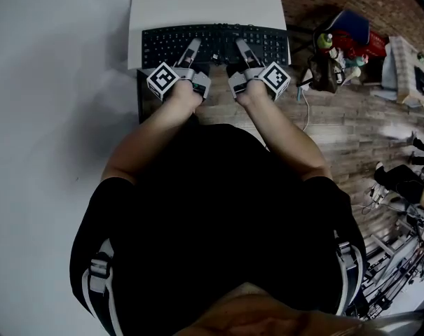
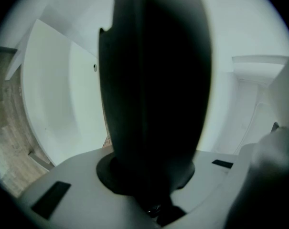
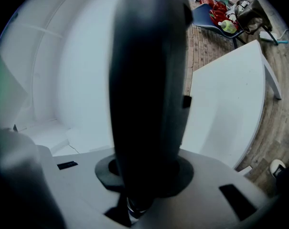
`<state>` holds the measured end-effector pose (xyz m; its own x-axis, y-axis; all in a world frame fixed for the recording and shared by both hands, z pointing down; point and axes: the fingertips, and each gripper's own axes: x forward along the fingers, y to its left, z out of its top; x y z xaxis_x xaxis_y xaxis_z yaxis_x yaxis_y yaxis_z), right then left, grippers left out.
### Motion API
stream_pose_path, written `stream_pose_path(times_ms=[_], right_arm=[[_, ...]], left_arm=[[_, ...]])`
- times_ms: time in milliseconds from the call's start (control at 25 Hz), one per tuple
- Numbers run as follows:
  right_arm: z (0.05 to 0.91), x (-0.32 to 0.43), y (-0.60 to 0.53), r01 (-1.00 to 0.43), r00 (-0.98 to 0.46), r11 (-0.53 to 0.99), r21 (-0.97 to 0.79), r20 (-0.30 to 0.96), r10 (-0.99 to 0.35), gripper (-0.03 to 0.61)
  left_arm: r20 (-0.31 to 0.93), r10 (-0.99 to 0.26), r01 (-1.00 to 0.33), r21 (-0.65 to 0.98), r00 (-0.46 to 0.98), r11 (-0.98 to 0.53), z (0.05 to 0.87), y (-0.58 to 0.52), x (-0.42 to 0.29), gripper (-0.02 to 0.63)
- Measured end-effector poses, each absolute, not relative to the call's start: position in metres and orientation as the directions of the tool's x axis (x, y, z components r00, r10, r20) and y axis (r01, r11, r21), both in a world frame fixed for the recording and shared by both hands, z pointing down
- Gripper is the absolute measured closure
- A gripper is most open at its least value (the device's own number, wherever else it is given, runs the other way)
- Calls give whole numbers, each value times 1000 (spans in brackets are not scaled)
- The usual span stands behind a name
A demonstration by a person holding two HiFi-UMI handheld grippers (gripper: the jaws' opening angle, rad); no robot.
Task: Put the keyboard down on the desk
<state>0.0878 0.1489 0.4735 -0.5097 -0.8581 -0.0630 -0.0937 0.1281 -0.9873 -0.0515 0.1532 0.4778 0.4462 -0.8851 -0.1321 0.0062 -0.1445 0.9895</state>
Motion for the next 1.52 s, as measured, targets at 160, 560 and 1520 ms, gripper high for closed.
stream_pose_path(times_ms=[160, 560, 1520], right_arm=[[470, 85, 121, -89, -497, 126, -988, -66, -865, 477], [479, 40, 35, -95, -478, 111, -989, -52, -877, 477], [483, 40, 33, -104, -459, 103, -989, -44, -887, 477]], left_arm=[[-130, -880, 1, 989, 456, -146, 473, 124, -54, 534], [-120, -871, 13, 991, 476, -130, 484, 34, -98, 534], [-117, -854, 27, 992, 507, -120, 490, 29, -97, 534]])
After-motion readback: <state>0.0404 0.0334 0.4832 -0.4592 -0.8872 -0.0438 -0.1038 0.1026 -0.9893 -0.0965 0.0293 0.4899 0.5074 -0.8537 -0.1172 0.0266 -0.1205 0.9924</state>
